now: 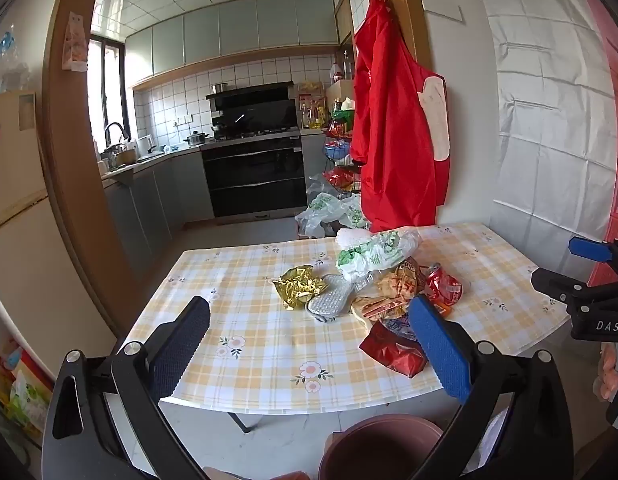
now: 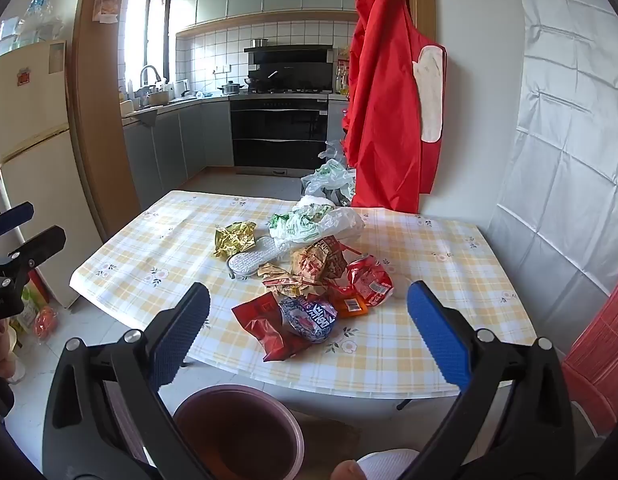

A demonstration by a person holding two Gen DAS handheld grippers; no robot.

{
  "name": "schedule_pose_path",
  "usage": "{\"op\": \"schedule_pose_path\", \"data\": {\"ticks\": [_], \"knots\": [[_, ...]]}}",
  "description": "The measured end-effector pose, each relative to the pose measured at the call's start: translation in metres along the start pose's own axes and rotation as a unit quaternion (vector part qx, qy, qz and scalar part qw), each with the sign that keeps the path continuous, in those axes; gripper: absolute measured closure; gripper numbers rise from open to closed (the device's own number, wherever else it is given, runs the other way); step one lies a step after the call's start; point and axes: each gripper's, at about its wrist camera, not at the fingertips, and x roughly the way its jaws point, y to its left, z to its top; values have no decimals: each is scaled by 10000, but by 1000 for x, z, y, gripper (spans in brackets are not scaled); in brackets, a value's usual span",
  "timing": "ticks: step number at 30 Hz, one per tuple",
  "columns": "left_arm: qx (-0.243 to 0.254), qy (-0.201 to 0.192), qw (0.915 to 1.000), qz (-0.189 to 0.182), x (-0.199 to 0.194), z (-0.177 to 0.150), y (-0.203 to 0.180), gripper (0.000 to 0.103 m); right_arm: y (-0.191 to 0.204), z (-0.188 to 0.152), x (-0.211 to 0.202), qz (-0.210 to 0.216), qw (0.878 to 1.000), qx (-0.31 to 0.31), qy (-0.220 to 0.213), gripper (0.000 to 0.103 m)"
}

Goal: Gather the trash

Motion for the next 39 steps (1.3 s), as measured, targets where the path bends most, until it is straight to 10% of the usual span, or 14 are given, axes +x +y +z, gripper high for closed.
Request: {"op": "schedule_pose_path", "data": {"ticks": [39], "knots": [[8, -15, 10000, -45, -3, -1, -5, 5, -3, 0, 0, -50, 10000, 28, 25, 6]]}}
